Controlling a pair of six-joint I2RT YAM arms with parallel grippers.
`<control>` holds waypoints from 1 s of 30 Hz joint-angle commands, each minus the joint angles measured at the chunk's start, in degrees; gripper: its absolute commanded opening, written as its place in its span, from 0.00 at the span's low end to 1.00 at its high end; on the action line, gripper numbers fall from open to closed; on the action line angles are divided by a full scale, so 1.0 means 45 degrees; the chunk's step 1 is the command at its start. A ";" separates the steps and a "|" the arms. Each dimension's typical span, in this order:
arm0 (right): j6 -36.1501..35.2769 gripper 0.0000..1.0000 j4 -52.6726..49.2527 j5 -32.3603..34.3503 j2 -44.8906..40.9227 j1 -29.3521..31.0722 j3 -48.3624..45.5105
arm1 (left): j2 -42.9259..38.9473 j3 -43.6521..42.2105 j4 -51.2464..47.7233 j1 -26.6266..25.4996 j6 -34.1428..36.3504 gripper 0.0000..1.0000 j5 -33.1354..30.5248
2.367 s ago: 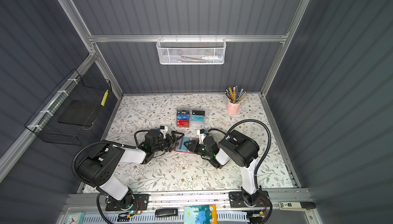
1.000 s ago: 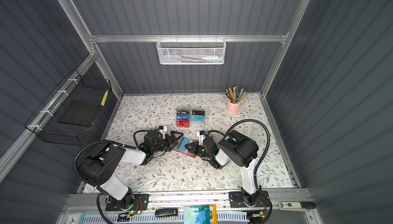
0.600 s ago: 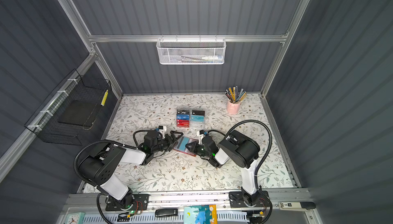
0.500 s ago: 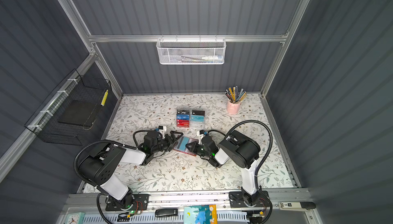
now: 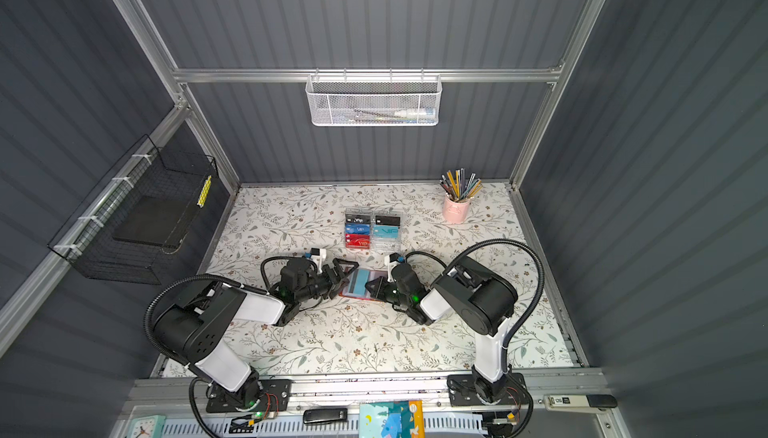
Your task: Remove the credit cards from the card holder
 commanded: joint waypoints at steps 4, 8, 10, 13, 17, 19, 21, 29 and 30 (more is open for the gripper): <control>-0.0733 0.01 -0.1578 0.0030 -0.0133 -0.0283 -0.0088 | 0.0367 -0.0789 -0.1499 -0.0169 -0.0171 1.00 0.0219; -0.0841 0.01 -0.1614 -0.0122 -0.0214 -0.0421 -0.0204 | 0.0469 -0.0878 -0.1323 -0.0179 -0.0196 1.00 0.0200; -0.0882 0.01 -0.1578 -0.0238 -0.0208 -0.0449 -0.0214 | 0.0490 -0.0875 -0.1291 -0.0177 -0.0215 1.00 0.0181; -0.0797 0.05 -0.1062 -0.0557 -0.0259 -0.0468 -0.0367 | 0.0472 -0.0856 -0.1319 -0.0169 -0.0198 1.00 0.0164; -0.0329 0.15 -0.0240 -0.1228 -0.0370 -0.0546 -0.0488 | 0.0417 -0.0853 -0.1395 -0.0178 -0.0176 1.00 0.0143; -0.0082 0.20 0.0120 -0.1406 -0.0388 -0.0641 -0.0527 | 0.0412 -0.0882 -0.1396 -0.0163 -0.0164 1.00 0.0141; 0.0060 0.23 0.0308 -0.1495 -0.0444 -0.0699 -0.0522 | 0.0412 -0.0912 -0.1396 -0.0164 -0.0170 1.00 0.0138; -0.0188 0.24 -0.0331 -0.1528 -0.0262 -0.0703 0.0035 | 0.0382 -0.0965 -0.1357 -0.0164 -0.0185 1.00 0.0131; -0.0229 0.23 -0.0472 -0.1511 -0.0212 -0.0703 0.0123 | 0.0409 -0.0954 -0.1347 -0.0175 -0.0192 1.00 0.0143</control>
